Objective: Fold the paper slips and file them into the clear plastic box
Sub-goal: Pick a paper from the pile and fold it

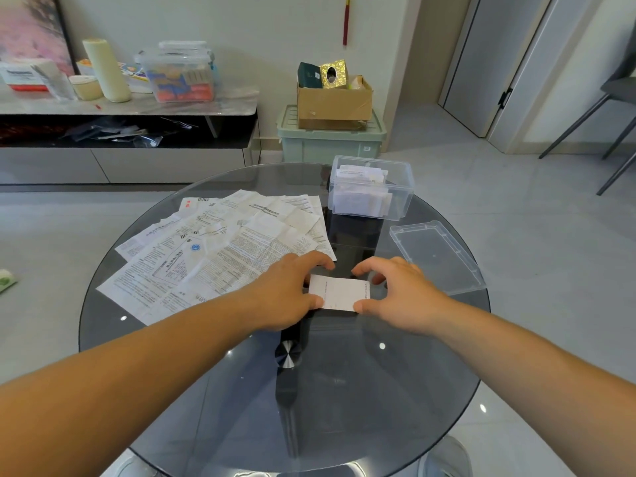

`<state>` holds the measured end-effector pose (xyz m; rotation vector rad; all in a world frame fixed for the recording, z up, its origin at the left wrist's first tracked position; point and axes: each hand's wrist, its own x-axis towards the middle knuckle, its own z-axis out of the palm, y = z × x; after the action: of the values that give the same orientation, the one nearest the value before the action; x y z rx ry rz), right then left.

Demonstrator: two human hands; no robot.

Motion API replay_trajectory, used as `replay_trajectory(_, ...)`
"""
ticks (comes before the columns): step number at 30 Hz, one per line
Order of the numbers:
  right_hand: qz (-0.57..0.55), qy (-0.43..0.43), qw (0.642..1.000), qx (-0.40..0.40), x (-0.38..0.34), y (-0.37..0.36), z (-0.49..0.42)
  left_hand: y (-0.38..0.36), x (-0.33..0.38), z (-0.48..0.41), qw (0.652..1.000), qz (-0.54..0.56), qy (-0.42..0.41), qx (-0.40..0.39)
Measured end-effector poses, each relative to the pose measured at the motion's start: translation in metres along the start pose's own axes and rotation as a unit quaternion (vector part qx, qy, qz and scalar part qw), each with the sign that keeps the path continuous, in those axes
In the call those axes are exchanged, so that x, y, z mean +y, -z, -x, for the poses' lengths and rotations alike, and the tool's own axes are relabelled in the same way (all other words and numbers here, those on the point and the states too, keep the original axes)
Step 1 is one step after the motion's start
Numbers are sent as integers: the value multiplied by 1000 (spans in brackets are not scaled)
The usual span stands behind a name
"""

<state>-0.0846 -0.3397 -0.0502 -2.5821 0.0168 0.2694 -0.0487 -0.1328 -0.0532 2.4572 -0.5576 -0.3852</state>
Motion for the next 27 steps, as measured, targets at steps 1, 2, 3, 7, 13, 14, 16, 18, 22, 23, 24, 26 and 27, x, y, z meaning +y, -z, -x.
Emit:
replay_trajectory(1,-6,1,1000,-6,1,1,-1,2,0,1,1000,10,-4,-12)
replay_trajectory(2,-10,2,1000,-10,2,2,-2,3,0,2,1000,17,-8,-22)
replay_trajectory(3,-13,2,1000,-14,3,3,-2,4,0,2,999,16,-9,-28)
replay_trajectory(7,-20,1,999,-25,3,6,-3,4,2,4,999,-9,-6,-30)
replay_trajectory(13,-35,12,999,-23,6,5,-2,3,-1,5,999,-42,6,-26)
replay_trajectory(14,-35,14,999,-22,7,5,-2,2,-1,6,998,-52,5,-19)
replay_trajectory(16,-37,19,999,-18,8,5,-1,0,1,10,997,-79,-15,2)
replay_trajectory(18,-57,28,998,-2,8,7,2,-1,3,17,993,-106,-54,23)
replay_trajectory(22,-51,67,994,72,6,17,11,-3,5,27,985,-125,-98,67)
replay_trajectory(23,-42,80,992,89,5,20,13,-2,5,29,982,-137,-105,81)
replay_trajectory(24,-34,92,990,100,5,22,16,-1,5,30,978,-151,-112,96)
replay_trajectory(26,-16,110,988,111,4,23,21,-1,4,33,968,-180,-130,119)
replay_trajectory(27,-6,117,986,115,4,22,23,-1,3,34,963,-194,-139,127)
